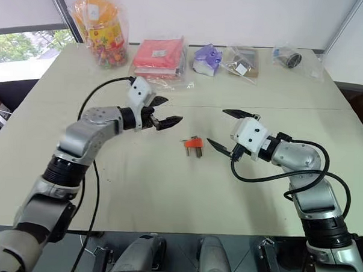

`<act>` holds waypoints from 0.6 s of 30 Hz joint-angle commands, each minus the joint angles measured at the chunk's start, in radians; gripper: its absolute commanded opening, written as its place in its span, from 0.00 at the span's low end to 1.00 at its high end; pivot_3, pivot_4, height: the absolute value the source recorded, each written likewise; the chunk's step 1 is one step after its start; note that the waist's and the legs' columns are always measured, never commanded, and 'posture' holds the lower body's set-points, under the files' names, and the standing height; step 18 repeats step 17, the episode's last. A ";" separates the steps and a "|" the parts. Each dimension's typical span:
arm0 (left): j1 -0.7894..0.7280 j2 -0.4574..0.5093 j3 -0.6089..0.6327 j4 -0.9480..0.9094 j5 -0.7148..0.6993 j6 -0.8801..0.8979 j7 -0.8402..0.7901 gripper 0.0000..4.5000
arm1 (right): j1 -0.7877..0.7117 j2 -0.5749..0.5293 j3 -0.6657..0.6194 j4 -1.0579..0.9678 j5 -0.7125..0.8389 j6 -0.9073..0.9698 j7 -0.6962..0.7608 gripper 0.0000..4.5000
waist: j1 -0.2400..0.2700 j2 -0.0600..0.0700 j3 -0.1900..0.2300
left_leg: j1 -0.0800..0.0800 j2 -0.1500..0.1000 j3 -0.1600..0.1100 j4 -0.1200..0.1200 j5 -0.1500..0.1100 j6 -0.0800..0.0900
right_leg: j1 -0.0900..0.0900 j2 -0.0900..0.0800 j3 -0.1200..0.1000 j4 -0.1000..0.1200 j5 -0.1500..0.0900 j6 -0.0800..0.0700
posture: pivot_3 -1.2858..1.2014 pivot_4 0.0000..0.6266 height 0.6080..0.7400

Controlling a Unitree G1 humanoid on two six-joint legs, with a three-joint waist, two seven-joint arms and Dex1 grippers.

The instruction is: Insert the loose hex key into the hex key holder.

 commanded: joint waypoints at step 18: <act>0.270 0.290 0.213 -0.387 -0.243 0.243 -0.203 0.98 | 0.015 -0.193 -0.092 -0.072 0.120 0.112 0.194 1.00 | -0.001 0.000 0.001 | 0.000 0.001 0.000 0.001 -0.002 0.004 | 0.000 -0.001 0.001 0.000 0.000 0.000 | 0.52 0.24 1.00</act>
